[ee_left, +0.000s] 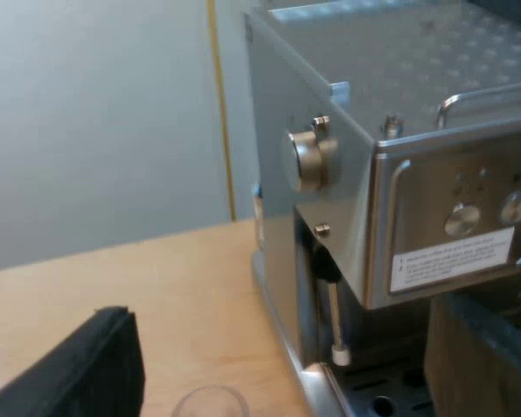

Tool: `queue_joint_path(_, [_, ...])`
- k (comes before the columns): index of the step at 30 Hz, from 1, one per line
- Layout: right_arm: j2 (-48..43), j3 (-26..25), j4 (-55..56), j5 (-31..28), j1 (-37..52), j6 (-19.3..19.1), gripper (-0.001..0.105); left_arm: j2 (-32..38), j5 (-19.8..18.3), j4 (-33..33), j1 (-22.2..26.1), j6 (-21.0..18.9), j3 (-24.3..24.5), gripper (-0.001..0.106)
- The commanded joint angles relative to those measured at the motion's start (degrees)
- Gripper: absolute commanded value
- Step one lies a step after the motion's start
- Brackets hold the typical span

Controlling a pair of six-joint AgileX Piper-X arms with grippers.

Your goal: Pour the beans into the coffee machine

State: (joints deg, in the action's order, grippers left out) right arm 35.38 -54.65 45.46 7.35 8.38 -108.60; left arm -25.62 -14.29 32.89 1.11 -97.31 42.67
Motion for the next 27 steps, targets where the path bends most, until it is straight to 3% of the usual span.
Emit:
queue_joint_path(1, [-3.3, -0.5, 0.9, 0.6, 0.0, -0.9, 0.062, 3.3, 3.6, 2.3, -0.1, -0.6, 0.5, 0.069])
queue_joint_path(5, [-6.5, -0.5, 1.4, 0.6, 0.0, -0.3, 0.062, 9.1, 4.8, 5.0, -0.1, -0.6, 0.5, 0.069])
queue_joint_path(12, [-17.0, -0.5, 7.5, 8.0, 0.0, 0.9, 0.062, 18.0, 4.8, 7.7, -0.1, -0.6, 0.5, 0.069])
queue_joint_path(23, [-26.6, -0.4, 18.4, 8.3, 0.0, 0.7, 0.062, 27.9, 4.6, 17.1, -0.1, -0.6, 0.5, 0.069])
queue_joint_path(27, [-29.4, -0.4, 21.3, 8.3, 0.0, 0.7, 0.062, 28.5, 4.1, 20.8, -0.1, -0.9, 1.4, 0.069])
